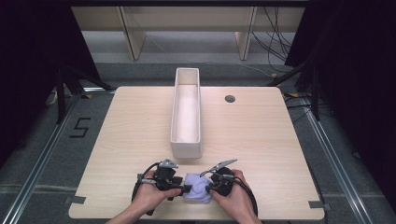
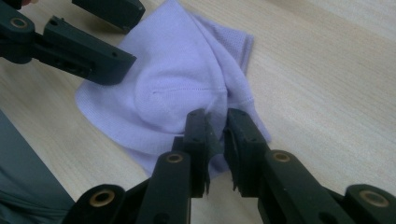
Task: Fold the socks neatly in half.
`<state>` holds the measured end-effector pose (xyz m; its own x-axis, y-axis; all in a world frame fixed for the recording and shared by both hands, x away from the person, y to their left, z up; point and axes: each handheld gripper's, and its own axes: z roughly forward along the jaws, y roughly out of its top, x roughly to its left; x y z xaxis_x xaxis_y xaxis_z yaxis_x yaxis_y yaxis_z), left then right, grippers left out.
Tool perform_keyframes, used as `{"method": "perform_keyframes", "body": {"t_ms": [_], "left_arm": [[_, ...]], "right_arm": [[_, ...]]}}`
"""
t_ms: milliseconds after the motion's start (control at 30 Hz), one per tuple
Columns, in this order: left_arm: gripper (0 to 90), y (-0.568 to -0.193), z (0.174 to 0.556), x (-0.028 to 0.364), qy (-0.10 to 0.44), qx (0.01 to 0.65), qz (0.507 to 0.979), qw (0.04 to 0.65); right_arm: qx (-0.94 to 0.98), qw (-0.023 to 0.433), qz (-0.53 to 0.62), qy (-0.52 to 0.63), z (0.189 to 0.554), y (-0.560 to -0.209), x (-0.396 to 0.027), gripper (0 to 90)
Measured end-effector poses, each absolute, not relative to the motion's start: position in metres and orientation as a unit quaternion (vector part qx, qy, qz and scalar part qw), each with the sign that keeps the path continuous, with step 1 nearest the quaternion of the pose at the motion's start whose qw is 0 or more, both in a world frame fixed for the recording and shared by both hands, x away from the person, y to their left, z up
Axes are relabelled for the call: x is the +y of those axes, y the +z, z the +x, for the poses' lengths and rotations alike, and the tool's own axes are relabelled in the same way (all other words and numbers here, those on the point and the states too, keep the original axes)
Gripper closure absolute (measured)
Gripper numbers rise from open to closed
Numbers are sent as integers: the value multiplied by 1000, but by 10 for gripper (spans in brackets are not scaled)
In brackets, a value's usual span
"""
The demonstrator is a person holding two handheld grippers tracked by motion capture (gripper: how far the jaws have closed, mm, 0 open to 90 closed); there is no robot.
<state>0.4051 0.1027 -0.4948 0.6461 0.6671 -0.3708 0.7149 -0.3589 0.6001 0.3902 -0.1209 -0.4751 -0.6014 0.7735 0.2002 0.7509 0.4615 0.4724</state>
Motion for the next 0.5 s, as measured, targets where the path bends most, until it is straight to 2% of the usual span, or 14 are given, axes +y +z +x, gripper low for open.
{"method": "perform_keyframes", "body": {"t_ms": [500], "left_arm": [[460,-494,407,97,-34,422,824,377]], "right_arm": [[856,17,451,254,390,-475,-118,804]]}}
